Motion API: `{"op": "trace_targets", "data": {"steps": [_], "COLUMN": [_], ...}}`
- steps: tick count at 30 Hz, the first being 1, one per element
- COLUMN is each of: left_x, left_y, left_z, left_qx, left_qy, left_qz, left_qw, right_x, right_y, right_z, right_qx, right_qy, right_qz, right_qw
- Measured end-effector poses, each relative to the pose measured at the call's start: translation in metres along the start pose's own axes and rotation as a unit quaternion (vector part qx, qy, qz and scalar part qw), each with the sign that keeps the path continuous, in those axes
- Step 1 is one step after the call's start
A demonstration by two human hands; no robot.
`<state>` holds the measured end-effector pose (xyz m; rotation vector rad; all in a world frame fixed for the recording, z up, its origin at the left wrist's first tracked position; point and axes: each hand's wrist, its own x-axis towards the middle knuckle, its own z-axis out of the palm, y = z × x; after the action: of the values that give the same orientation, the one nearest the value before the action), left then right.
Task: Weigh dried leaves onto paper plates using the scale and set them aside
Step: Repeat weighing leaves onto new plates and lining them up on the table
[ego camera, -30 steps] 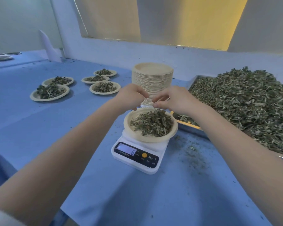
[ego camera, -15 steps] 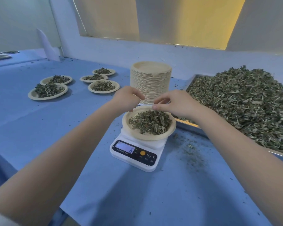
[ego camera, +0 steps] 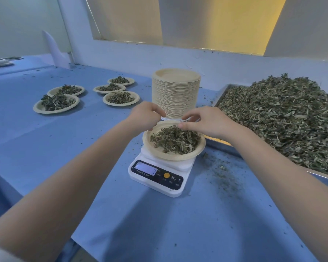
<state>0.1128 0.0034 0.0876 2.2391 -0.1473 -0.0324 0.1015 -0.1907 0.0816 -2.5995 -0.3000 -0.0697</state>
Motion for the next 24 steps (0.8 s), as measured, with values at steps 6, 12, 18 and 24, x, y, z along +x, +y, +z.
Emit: {"op": "trace_targets", "data": {"steps": [6, 12, 18, 24], "left_x": [0.004, 0.009, 0.015, 0.016], "left_y": [0.001, -0.012, -0.025, -0.021], "left_z": [0.002, 0.006, 0.018, 0.009], "left_qx": [-0.002, 0.048, 0.040, 0.009], "left_qy": [0.006, -0.014, -0.042, -0.024], "left_qz": [0.007, -0.024, -0.079, -0.065], "left_qw": [1.000, 0.998, 0.995, 0.998], "right_x": [-0.002, -0.010, -0.009, -0.004], "right_y": [0.000, 0.010, 0.015, 0.014], "right_z": [-0.004, -0.005, 0.013, 0.014], "right_qx": [-0.001, -0.014, -0.047, 0.009], "right_qy": [0.001, -0.189, -0.221, -0.182], "right_qz": [0.002, 0.034, 0.014, -0.007], "right_qw": [1.000, 0.981, 0.974, 0.983]}}
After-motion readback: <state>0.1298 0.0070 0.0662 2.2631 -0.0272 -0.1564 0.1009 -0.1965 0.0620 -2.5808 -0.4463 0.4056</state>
